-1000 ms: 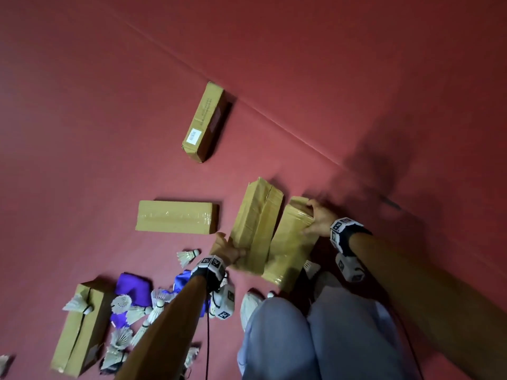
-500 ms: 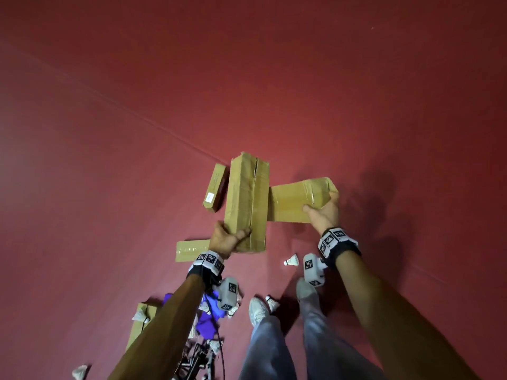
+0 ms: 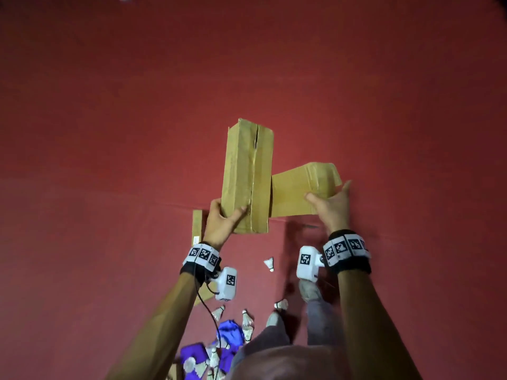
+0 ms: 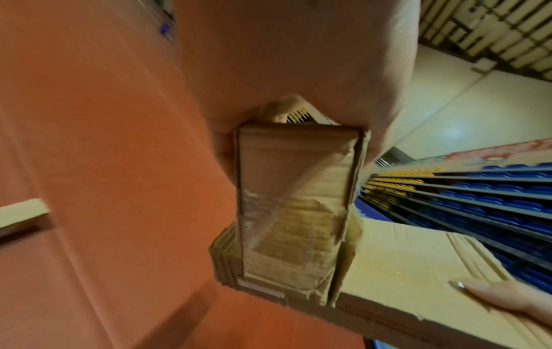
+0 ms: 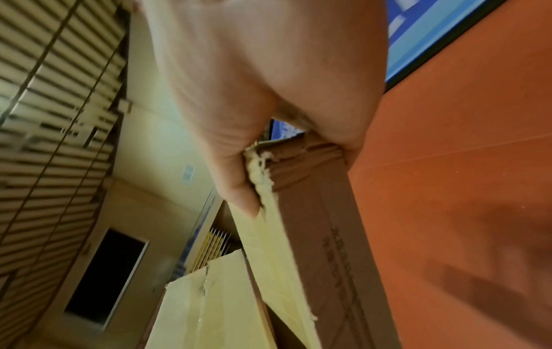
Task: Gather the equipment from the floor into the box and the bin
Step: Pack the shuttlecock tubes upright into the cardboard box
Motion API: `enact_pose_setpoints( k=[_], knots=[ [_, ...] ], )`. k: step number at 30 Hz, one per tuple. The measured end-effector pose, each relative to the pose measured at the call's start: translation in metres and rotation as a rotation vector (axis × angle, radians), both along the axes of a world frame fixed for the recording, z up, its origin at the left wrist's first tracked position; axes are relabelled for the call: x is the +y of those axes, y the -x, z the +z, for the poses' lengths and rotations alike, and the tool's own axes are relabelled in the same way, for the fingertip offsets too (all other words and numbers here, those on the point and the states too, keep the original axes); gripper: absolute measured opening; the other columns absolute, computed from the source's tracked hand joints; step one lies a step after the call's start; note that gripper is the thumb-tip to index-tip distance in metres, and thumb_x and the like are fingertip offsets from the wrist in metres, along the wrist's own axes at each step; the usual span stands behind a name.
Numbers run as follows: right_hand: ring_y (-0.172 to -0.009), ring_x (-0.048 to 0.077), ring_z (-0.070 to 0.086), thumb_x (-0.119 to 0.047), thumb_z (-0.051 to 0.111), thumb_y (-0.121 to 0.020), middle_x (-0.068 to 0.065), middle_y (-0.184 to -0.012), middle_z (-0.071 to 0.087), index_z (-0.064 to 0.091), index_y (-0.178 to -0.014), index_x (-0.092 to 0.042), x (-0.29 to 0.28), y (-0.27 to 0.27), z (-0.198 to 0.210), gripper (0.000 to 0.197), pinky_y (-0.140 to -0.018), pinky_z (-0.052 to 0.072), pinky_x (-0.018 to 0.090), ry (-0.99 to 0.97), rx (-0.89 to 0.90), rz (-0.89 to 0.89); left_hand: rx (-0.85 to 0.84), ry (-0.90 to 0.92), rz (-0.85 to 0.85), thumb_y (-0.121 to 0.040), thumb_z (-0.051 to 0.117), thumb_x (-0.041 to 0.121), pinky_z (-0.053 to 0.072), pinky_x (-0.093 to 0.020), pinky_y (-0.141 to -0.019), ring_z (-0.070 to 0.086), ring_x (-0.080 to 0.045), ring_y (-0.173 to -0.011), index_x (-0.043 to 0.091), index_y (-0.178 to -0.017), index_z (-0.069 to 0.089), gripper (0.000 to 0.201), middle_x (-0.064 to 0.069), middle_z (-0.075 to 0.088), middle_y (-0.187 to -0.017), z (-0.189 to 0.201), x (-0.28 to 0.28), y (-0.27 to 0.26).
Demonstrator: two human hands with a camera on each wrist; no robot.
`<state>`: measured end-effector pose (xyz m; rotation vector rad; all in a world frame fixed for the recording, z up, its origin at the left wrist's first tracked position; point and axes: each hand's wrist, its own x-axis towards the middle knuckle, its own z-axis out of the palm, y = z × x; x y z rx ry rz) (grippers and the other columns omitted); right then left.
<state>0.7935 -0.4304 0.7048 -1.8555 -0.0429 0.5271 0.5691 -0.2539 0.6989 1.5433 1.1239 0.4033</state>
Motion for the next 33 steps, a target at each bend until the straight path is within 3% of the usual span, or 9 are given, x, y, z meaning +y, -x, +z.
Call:
enact_pose_setpoints(
  k=[3,6,9,13,16,19,22,29,33],
  knots=[
    [-0.121,0.025,0.064,-0.019,0.088,-0.064,0.005,-0.134,0.063,0.042,-0.151,-0.017,-0.061,0.007,0.016,0.099,-0.105,0.053,0.044,-0.052,0.015,-0.109,0.006,-0.051,-0.129,-0.085,0.084,0.039,0.056,-0.025,-0.084,0.067,-0.012,-0.102,0.019,-0.125,0.05,0.056,0.002,0.068,-0.113,0.022,-0.028,-0.019],
    [-0.105,0.019,0.07,-0.007,0.088,-0.063,-0.001,-0.119,0.069,0.056,-0.134,-0.022,-0.122,0.008,0.03,0.079,-0.095,0.059,0.042,-0.106,-0.008,-0.236,-0.036,-0.063,-0.252,-0.085,0.084,0.036,0.056,-0.029,-0.089,0.068,-0.015,-0.108,0.019,-0.125,0.049,0.057,0.002,0.068,-0.117,0.038,-0.065,-0.045],
    [-0.102,0.017,0.068,-0.005,0.088,-0.064,-0.002,-0.117,0.067,0.055,-0.132,-0.023,-0.186,0.006,0.044,0.077,-0.086,0.059,0.032,-0.135,-0.049,-0.329,-0.062,-0.092,-0.381,-0.083,0.085,0.039,0.056,-0.035,-0.097,0.068,-0.012,-0.109,0.022,-0.126,0.049,0.059,0.003,0.07,-0.119,0.047,-0.111,-0.076],
    [-0.096,0.004,0.062,-0.01,0.089,-0.068,-0.018,-0.109,0.059,0.052,-0.128,-0.03,-0.283,-0.002,0.063,0.072,-0.082,0.055,0.028,-0.147,-0.105,-0.454,-0.109,-0.136,-0.531,-0.082,0.085,0.042,0.058,-0.039,-0.097,0.07,-0.01,-0.107,0.027,-0.125,0.05,0.058,0.004,0.071,-0.119,0.061,-0.194,-0.125],
    [-0.095,0.01,0.066,-0.015,0.09,-0.069,-0.013,-0.106,0.064,0.053,-0.125,-0.027,-0.368,-0.011,0.075,0.069,-0.083,0.057,0.031,-0.16,-0.153,-0.55,-0.132,-0.157,-0.628,-0.078,0.085,0.048,0.058,-0.042,-0.095,0.07,-0.01,-0.105,0.029,-0.125,0.05,0.061,0.006,0.07,-0.117,0.068,-0.271,-0.166],
    [-0.099,0.016,0.068,-0.022,0.094,-0.067,-0.008,-0.109,0.065,0.053,-0.126,-0.022,-0.46,-0.016,0.087,0.072,-0.091,0.058,0.041,-0.125,-0.192,-0.658,-0.162,-0.146,-0.711,-0.072,0.084,0.056,0.057,-0.043,-0.095,0.069,-0.01,-0.104,0.028,-0.123,0.052,0.066,0.008,0.07,-0.114,0.072,-0.36,-0.201],
    [-0.1,0.018,0.069,-0.034,0.093,-0.061,-0.006,-0.11,0.067,0.052,-0.123,-0.027,-0.55,-0.01,0.094,0.075,-0.094,0.058,0.046,-0.112,-0.236,-0.834,-0.185,-0.081,-0.836,-0.069,0.084,0.061,0.059,-0.045,-0.094,0.07,-0.012,-0.104,0.027,-0.122,0.052,0.07,0.006,0.07,-0.115,0.077,-0.453,-0.232],
    [-0.099,0.016,0.07,-0.045,0.091,-0.057,-0.005,-0.111,0.069,0.051,-0.122,-0.031,-0.716,0.034,0.097,0.078,-0.095,0.058,0.046,-0.103,-0.316,-1.301,-0.196,-0.04,-1.183,-0.086,0.084,0.031,0.061,-0.037,-0.086,0.068,-0.014,-0.103,0.019,-0.126,0.049,0.055,0.003,0.066,-0.117,0.084,-0.643,-0.273],
    [-0.104,0.015,0.068,-0.039,0.091,-0.06,-0.01,-0.113,0.064,0.046,-0.121,-0.036,-0.784,0.06,0.094,0.075,-0.097,0.058,0.046,-0.14,-0.347,-1.522,-0.177,-0.029,-1.373,-0.085,0.084,0.034,0.058,-0.032,-0.089,0.069,-0.011,-0.104,0.022,-0.129,0.048,0.057,0.005,0.068,-0.117,0.077,-0.73,-0.287]
  ],
)
